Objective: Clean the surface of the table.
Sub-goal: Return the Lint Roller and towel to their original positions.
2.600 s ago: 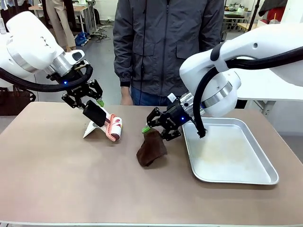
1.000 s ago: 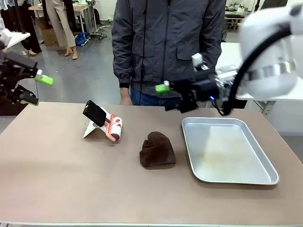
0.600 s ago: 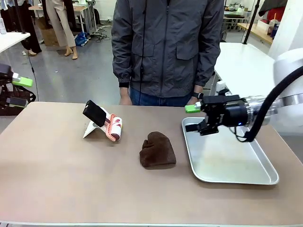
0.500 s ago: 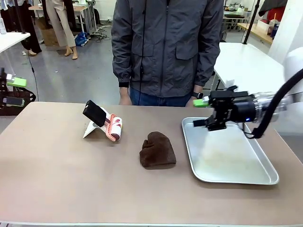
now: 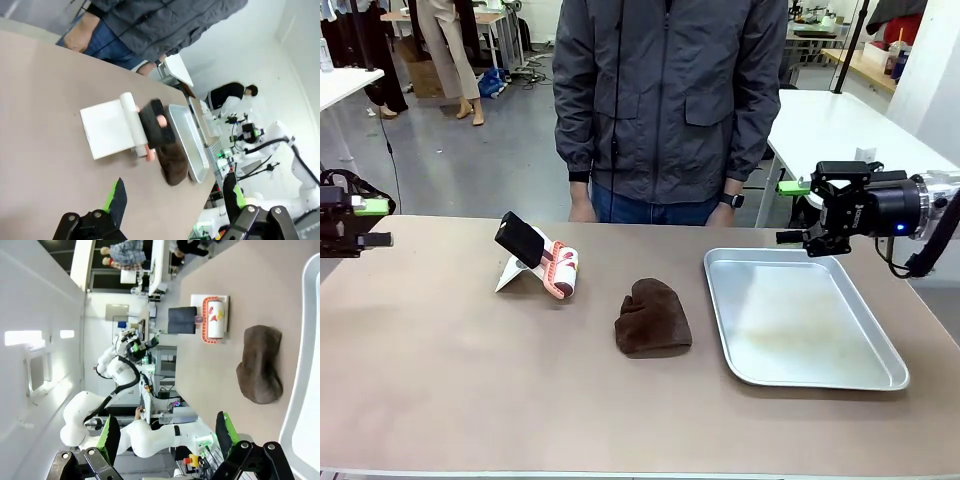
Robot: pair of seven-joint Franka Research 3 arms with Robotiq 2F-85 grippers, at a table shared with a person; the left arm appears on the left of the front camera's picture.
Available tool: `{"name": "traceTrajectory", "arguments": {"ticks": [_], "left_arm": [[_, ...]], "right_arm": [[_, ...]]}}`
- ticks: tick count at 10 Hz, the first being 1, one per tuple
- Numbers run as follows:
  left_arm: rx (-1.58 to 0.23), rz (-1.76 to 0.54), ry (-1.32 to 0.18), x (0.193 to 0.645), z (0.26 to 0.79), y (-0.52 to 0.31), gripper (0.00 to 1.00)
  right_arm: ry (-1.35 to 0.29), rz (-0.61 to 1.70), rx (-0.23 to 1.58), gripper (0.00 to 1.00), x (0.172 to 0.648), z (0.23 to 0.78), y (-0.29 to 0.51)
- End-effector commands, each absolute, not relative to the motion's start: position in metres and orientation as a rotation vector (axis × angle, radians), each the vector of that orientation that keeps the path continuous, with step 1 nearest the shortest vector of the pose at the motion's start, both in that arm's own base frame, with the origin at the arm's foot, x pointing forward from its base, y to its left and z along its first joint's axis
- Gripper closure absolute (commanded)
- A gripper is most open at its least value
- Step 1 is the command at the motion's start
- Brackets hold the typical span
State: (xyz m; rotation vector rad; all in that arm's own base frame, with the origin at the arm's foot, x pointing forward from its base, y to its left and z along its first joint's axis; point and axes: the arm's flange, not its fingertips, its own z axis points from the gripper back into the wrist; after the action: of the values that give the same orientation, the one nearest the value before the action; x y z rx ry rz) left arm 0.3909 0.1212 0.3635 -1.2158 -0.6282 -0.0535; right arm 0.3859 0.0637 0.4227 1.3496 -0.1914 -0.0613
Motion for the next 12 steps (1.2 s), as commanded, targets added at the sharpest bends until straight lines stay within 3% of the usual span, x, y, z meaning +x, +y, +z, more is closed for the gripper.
{"name": "traceTrajectory", "arguments": {"ticks": [1, 2, 12], "left_arm": [[-1.242, 0.051, -0.641, 0.415, 0.372, 0.125, 0.00], [-1.216, -0.053, -0.628, 0.391, 0.363, 0.121, 0.00], [-1.216, -0.053, -0.628, 0.391, 0.363, 0.121, 0.00]], "right_arm": [[-0.203, -0.053, 1.353, 0.00, 0.387, 0.420, 0.064], [-0.203, -0.053, 1.353, 0.00, 0.387, 0.420, 0.064], [-0.203, -0.053, 1.353, 0.00, 0.387, 0.420, 0.064]]}}
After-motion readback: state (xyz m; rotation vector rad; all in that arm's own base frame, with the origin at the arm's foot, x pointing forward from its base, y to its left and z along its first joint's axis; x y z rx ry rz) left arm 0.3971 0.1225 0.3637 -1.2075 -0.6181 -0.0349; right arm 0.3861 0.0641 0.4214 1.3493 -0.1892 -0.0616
